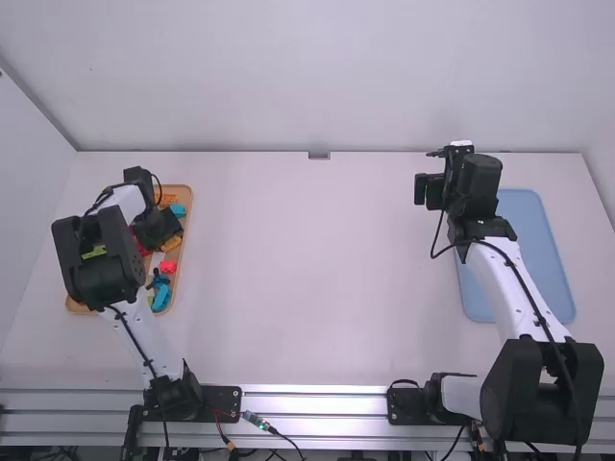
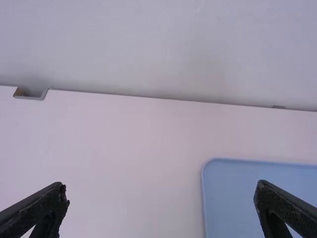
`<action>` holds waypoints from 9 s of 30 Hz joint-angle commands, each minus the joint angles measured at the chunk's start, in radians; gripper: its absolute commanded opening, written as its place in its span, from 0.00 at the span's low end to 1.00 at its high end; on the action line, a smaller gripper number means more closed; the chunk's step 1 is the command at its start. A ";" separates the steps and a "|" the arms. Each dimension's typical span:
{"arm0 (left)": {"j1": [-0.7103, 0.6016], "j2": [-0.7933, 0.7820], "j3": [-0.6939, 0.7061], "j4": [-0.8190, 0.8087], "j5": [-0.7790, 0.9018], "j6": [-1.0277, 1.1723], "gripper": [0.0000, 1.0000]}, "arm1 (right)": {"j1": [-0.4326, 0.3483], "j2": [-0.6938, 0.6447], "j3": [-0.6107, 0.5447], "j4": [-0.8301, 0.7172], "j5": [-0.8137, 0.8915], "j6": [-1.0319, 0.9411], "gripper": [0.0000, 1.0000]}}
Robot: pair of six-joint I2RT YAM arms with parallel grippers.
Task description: Assemble lego blocks to make yellow taxi
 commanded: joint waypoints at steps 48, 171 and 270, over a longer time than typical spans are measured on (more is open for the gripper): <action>-0.964 -0.235 -0.346 0.031 -0.010 1.268 0.29 | 0.003 0.003 0.019 -0.016 -0.050 0.000 0.99; 0.326 -0.276 -0.269 0.038 -0.117 0.092 0.68 | 0.003 0.003 0.019 -0.012 -0.050 0.011 0.99; 0.326 -0.276 -0.330 0.200 0.055 0.116 0.67 | 0.004 0.003 0.019 -0.010 -0.051 0.011 0.99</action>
